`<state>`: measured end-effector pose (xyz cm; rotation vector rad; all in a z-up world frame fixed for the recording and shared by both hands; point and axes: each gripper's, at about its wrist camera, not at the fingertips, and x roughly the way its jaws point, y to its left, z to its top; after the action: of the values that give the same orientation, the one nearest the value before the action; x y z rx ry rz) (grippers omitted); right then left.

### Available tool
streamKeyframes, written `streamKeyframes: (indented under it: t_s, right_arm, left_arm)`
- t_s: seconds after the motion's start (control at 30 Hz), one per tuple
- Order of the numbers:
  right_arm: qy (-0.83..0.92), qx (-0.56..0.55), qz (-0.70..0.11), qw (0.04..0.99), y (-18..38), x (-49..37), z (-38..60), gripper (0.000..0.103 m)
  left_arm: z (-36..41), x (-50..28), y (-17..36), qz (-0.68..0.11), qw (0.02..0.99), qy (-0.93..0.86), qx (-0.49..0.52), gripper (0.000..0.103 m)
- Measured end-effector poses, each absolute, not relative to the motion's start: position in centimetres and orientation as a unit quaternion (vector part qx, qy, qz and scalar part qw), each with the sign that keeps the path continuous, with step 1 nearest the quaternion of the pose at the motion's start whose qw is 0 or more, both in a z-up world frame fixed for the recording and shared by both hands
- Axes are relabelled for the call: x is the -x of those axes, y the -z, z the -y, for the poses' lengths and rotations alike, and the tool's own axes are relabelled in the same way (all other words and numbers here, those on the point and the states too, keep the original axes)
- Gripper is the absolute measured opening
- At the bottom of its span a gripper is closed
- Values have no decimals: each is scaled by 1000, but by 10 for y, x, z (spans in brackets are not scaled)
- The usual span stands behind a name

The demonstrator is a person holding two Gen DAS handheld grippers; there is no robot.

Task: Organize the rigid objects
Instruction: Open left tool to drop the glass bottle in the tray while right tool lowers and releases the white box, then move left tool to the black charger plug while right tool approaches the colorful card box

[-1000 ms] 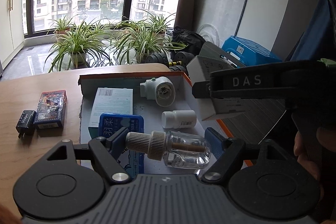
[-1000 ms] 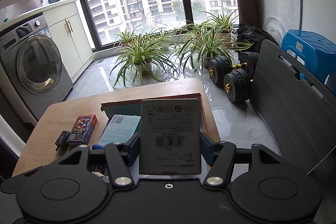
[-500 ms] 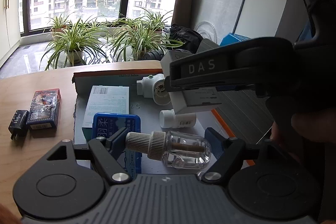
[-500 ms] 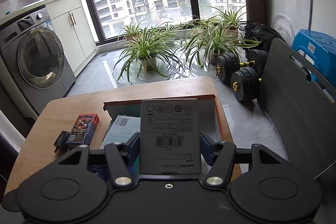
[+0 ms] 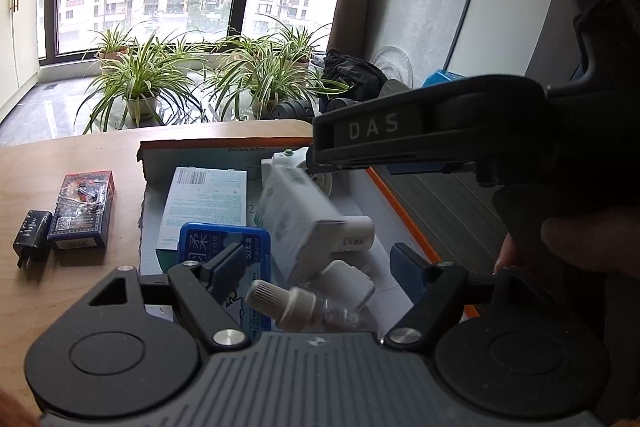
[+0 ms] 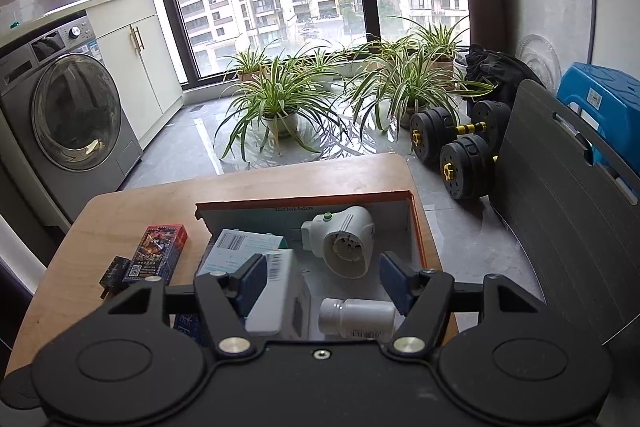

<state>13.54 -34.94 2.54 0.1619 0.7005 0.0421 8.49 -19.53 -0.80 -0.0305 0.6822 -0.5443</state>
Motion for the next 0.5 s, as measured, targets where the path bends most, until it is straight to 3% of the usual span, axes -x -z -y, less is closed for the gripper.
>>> streamKeyframes:
  t_s: [0.5]
  right_arm:
    - [0, -62, -305, 950, -56, -85, 333, 83]
  left_arm:
    - [147, -66, -22, -324, 927, 186, 31, 95]
